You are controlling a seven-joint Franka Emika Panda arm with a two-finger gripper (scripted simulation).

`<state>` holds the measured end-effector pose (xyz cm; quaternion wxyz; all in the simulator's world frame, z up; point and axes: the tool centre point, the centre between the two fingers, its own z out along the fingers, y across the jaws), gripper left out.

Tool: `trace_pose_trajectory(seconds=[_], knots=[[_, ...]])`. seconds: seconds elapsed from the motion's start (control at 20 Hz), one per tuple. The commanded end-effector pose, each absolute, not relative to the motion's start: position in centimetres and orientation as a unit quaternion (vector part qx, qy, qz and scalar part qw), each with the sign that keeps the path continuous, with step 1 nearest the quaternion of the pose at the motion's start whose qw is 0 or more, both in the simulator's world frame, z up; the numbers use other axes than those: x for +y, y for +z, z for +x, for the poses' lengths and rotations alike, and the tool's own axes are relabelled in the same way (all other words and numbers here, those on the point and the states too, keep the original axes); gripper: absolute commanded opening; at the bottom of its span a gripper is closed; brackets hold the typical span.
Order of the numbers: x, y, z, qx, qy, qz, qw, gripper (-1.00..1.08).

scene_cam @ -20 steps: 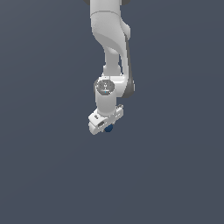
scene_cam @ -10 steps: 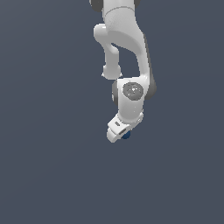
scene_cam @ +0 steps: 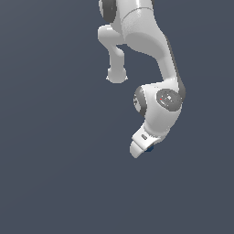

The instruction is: Pick up the object and move it to a goal position.

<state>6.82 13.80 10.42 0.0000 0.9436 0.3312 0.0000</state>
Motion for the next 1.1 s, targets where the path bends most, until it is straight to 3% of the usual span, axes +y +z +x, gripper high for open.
trace_pose_trajectory(seconds=[0.0, 0.5, 1.05], knots=[[15.2, 10.9, 7.8, 0.331, 0.000, 0.944, 0.000, -1.00], [19.6, 12.3, 10.8, 0.331, 0.000, 0.944, 0.000, -1.00], [21.5, 12.9, 12.1, 0.331, 0.000, 0.944, 0.000, -1.00]])
